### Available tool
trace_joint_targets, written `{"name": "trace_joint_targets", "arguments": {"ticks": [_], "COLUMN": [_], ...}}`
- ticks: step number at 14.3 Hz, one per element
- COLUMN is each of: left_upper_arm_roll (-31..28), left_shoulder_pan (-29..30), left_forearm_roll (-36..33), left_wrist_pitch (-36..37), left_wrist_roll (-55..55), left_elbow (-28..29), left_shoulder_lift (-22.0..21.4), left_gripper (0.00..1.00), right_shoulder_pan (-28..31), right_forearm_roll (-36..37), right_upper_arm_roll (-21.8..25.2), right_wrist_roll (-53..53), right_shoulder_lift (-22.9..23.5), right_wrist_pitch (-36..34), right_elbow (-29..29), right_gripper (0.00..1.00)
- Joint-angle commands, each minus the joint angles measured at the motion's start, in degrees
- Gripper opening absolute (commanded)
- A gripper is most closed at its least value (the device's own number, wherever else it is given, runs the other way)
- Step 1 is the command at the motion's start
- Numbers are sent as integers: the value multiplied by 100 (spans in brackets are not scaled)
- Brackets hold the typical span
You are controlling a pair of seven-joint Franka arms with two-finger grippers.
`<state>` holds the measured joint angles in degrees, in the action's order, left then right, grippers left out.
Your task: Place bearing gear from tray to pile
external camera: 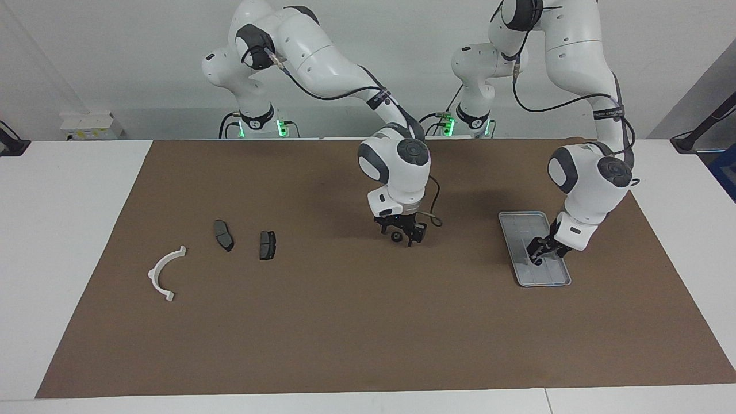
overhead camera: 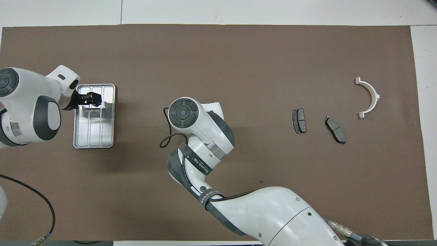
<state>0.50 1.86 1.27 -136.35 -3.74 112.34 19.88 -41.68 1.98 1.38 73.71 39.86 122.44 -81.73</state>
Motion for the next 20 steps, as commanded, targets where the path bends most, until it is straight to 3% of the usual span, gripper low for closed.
{"name": "trace_joint_targets", "arguments": {"ticks": [1, 3, 4, 7, 8, 10, 11, 13, 15, 17, 20], "left_upper_arm_roll": [-58, -58, -58, -58, -58, -58, -58, -41, -41, -32, 99], "left_shoulder_pan": [-116, -151, -151, -160, -160, -160, -160, -212, -361, -353, -431], "left_forearm_roll": [66, 66, 66, 66, 66, 66, 66, 66, 66, 66, 336], "left_wrist_pitch": [-208, -260, -304, -524, -524, -533, -533, -464, -262, 761, 2863], "left_wrist_roll": [-135, -153, -179, -179, -179, -179, -179, -415, -601, -601, -845], "left_elbow": [174, 183, 200, 376, 376, 376, 367, 297, 61, -578, -2300], "left_shoulder_lift": [-45, -45, -37, -63, -54, -54, -54, -45, -37, -141, -203], "left_gripper": [92, 91, 91, 84, 73, 37, 3, 0, 0, 0, 0], "right_shoulder_pan": [2, -7, -7, 45, 54, 72, 107, 159, 413, 843, 1494], "right_forearm_roll": [101, 101, 101, 92, 92, 75, 83, 118, 101, 66, 48], "right_upper_arm_roll": [-33, -33, -33, -42, -42, -42, -42, -7, -7, -24, -24], "right_wrist_roll": [-14, -14, -15, -23, -32, -23, -23, -137, -679, -1478, -3190], "right_shoulder_lift": [48, 39, 39, 30, 30, 22, 22, -4, -171, -469, -1128], "right_wrist_pitch": [87, 87, 87, 43, 25, -1, -36, -324, -1061, -1668, -2310], "right_elbow": [-35, -71, -71, -53, -44, -18, -1, 61, 428, 684, 694], "right_gripper": [81, 72, 62, 0, 0, 0, 0, 0, 0, 0, 0]}}
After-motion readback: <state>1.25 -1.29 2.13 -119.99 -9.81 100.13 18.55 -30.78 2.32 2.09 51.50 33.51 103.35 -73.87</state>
